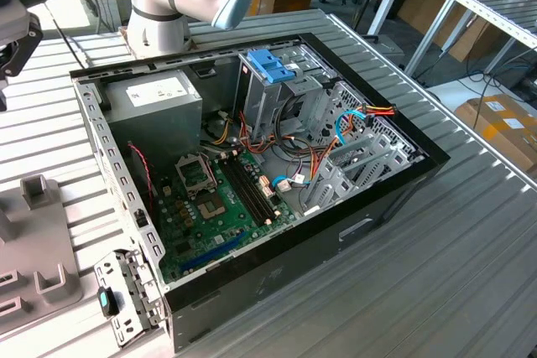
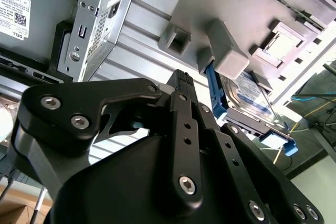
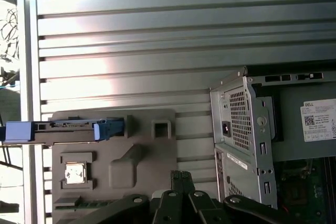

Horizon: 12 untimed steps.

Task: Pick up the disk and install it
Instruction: 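Reach for the disk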

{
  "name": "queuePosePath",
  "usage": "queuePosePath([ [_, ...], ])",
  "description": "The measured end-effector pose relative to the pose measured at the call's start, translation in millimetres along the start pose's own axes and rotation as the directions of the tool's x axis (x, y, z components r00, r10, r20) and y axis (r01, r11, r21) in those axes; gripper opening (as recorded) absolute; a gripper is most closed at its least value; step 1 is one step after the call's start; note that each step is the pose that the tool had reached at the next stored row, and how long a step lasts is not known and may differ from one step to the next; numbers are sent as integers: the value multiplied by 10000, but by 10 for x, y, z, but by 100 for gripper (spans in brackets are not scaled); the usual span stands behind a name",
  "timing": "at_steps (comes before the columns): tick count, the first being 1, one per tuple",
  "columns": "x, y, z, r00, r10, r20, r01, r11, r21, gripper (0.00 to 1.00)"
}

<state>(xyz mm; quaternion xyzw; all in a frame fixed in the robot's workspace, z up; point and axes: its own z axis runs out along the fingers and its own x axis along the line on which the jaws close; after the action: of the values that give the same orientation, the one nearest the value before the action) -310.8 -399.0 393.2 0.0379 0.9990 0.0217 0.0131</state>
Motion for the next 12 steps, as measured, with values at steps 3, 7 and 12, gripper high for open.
queuePosePath([
  [3,12,-1,0,10000,0,0,0,10000,0,11],
  [7,24,-2,0,10000,0,1,0,10000,-1,11],
  [12,41,-3,-1,10000,0,0,0,10000,0,11],
])
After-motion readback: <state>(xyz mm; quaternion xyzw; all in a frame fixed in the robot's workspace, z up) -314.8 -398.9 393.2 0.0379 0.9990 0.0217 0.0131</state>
